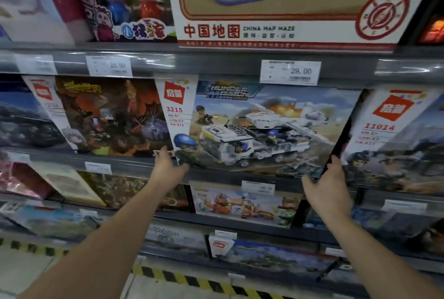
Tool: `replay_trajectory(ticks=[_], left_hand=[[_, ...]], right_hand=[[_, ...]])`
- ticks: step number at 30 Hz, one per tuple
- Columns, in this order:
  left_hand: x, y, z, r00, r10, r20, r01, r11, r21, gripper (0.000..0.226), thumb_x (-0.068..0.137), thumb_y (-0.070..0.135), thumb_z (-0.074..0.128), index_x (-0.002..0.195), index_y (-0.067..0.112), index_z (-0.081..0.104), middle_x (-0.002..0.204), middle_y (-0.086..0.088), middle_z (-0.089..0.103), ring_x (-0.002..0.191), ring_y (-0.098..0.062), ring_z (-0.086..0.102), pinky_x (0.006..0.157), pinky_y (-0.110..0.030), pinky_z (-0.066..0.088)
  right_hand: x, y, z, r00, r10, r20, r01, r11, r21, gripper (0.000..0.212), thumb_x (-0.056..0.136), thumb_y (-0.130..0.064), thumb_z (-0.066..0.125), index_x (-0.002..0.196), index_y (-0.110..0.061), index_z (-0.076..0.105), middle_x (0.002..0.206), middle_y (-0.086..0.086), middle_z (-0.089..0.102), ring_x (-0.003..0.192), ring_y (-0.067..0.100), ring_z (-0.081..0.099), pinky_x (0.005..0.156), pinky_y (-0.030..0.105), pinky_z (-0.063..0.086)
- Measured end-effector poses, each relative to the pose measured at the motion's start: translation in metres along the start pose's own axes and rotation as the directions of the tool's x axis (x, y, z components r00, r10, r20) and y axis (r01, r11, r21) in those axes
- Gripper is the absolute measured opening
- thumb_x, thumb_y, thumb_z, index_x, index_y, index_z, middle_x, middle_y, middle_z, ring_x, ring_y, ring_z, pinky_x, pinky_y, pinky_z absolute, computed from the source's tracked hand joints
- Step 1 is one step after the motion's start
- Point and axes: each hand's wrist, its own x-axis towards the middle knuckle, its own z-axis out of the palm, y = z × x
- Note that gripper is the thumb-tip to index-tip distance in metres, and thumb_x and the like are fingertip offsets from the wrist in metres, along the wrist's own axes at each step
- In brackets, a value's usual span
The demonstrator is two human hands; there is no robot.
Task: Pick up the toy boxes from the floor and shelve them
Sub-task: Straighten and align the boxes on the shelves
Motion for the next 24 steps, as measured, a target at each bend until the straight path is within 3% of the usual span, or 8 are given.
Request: replay_trajectory(ticks=[4,11,14,16,18,21,24], left_hand=[[0.01,0.006,0.006,0.999,0.021,0.039,-0.017,0.996,-0.086,0.072,0.087,0.016,0.07,0.147,0.014,0.03,0.135,-0.005,0.051,0.123,-0.027,0.051,0.089,-0.034,0.043],[0.014,0.006,0.013,1.0,-0.004,0.029,0.009,0.988,-0.154,0.062,0.089,0.013,0.069,0.137,0.012,0.029,0.116,-0.006,0.056,0.098,-0.021,0.056,0.076,-0.032,0.041],[0.014,0.004,0.014,1.0,0.014,0.023,-0.011,0.988,-0.156,0.062,0.09,0.012,0.068,0.136,0.01,0.027,0.116,-0.006,0.055,0.093,-0.019,0.053,0.074,-0.032,0.039],[0.012,0.004,0.016,0.999,0.03,0.024,-0.026,0.987,-0.157,0.061,0.091,0.01,0.066,0.137,0.009,0.027,0.116,-0.004,0.053,0.094,-0.018,0.052,0.074,-0.03,0.039],[0.009,0.005,0.016,0.999,0.04,0.023,-0.036,0.986,-0.162,0.061,0.091,0.01,0.066,0.138,0.009,0.027,0.116,-0.004,0.051,0.093,-0.017,0.051,0.074,-0.03,0.038],[0.008,0.004,0.016,0.998,0.054,0.021,-0.05,0.987,-0.156,0.064,0.091,0.012,0.066,0.14,0.009,0.025,0.112,-0.004,0.051,0.086,-0.016,0.05,0.073,-0.032,0.038],[0.008,0.001,0.015,0.997,0.07,0.024,-0.065,0.986,-0.154,0.064,0.091,0.013,0.066,0.14,0.009,0.025,0.114,-0.006,0.054,0.081,-0.014,0.051,0.071,-0.032,0.039]], right_hand=[[0.006,-0.002,0.001,0.999,0.036,0.034,-0.035,0.999,-0.033,0.09,0.095,-0.036,0.063,0.159,-0.017,0.002,0.159,0.013,0.032,0.057,0.02,0.057,0.052,0.034,0.055],[0.012,0.004,0.003,0.995,0.025,0.101,-0.03,0.998,0.049,0.092,0.095,-0.025,0.063,0.159,-0.018,-0.003,0.159,0.015,0.032,0.057,0.019,0.054,0.06,0.04,0.056],[0.01,0.002,0.003,0.993,0.025,0.118,-0.037,0.993,0.108,0.09,0.096,-0.021,0.062,0.158,-0.017,-0.003,0.158,0.014,0.032,0.083,0.036,0.065,0.07,0.045,0.057],[0.01,0.002,0.002,0.992,0.018,0.123,-0.034,0.991,0.13,0.089,0.096,-0.02,0.062,0.158,-0.017,-0.001,0.161,0.012,0.026,0.094,0.04,0.063,0.078,0.047,0.055],[0.011,0.003,0.002,0.993,0.007,0.118,-0.023,0.991,0.135,0.088,0.096,-0.02,0.063,0.158,-0.018,0.0,0.162,0.01,0.024,0.089,0.034,0.061,0.079,0.045,0.054],[0.012,0.007,0.004,0.995,-0.003,0.101,-0.011,0.991,0.134,0.089,0.095,-0.021,0.063,0.158,-0.019,0.0,0.162,0.009,0.024,0.071,0.011,0.048,0.074,0.037,0.049],[0.013,0.008,0.005,0.995,-0.01,0.094,-0.003,0.991,0.133,0.09,0.095,-0.021,0.064,0.158,-0.019,0.0,0.162,0.009,0.024,0.08,0.013,0.046,0.074,0.035,0.048]])
